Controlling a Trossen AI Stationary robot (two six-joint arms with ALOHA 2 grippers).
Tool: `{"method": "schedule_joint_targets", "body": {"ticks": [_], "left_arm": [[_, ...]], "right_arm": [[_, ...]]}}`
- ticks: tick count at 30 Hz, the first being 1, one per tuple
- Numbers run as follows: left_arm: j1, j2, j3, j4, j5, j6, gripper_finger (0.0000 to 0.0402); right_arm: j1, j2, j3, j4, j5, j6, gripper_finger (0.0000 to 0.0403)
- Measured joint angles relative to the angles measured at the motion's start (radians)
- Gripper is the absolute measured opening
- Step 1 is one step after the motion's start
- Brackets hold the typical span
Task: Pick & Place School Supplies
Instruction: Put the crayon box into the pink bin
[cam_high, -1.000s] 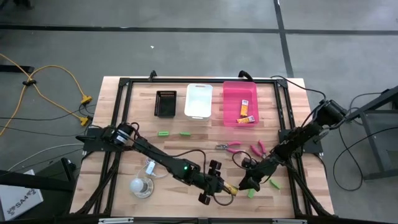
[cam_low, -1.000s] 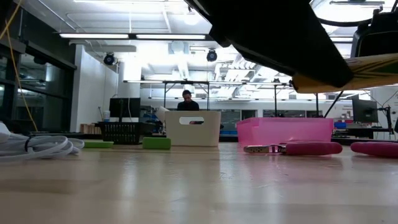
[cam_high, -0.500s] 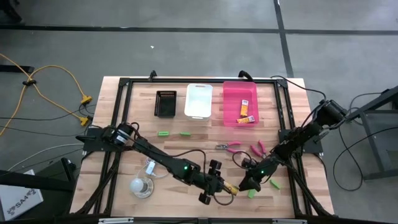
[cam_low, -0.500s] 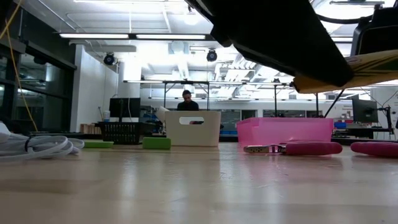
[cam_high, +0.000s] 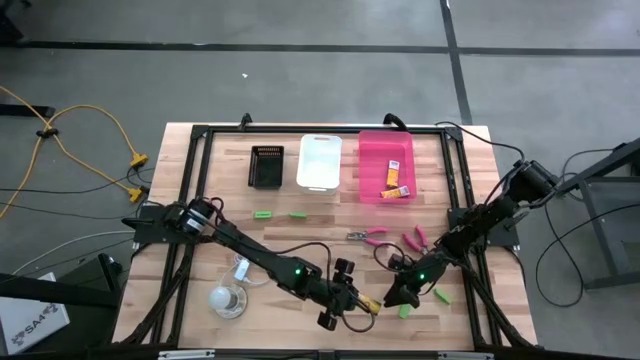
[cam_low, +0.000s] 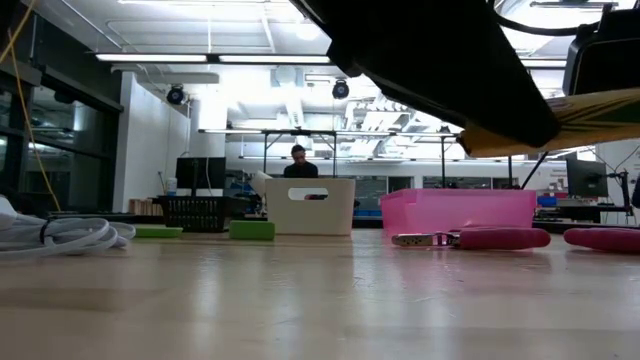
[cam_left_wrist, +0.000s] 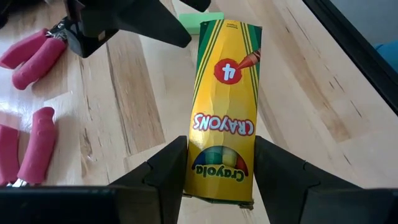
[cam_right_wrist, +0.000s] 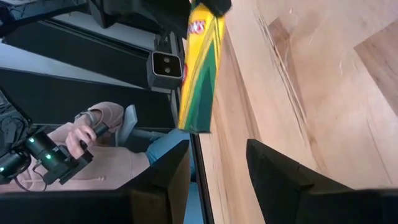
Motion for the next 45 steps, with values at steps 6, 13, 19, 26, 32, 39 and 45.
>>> {"method": "schedule_joint_targets", "body": {"ticks": [6, 13, 19, 26, 32, 39, 45], "left_arm": [[0.000, 0.000, 0.000, 0.003, 0.000, 0.004, 0.0165], [0.000, 0.000, 0.000, 0.004, 0.001, 0.004, 0.0165], [0.002, 0.000, 0.000, 0.004, -0.001, 0.032, 0.0165], [0.023, 0.000, 0.000, 0.016, -0.002, 0.050, 0.0165], [0.039, 0.000, 0.000, 0.024, -0.003, 0.064, 0.0165], [0.048, 0.000, 0.000, 0.057, -0.003, 0.087, 0.0165], [0.049, 0.000, 0.000, 0.061, -0.003, 0.087, 0.0165]], "right_arm": [[-0.005, 0.000, 0.000, 0.007, 0.017, -0.010, 0.0146], [-0.035, 0.000, 0.000, 0.009, 0.014, -0.033, 0.0146], [-0.046, 0.000, 0.000, 0.044, -0.009, -0.054, 0.0146], [-0.046, 0.000, 0.000, 0.057, -0.010, -0.056, 0.0146], [-0.046, 0.000, 0.000, 0.059, -0.010, -0.059, 0.0146], [-0.061, 0.000, 0.000, 0.061, -0.012, -0.084, 0.0146], [-0.084, 0.000, 0.000, 0.061, -0.037, -0.089, 0.0146]]}}
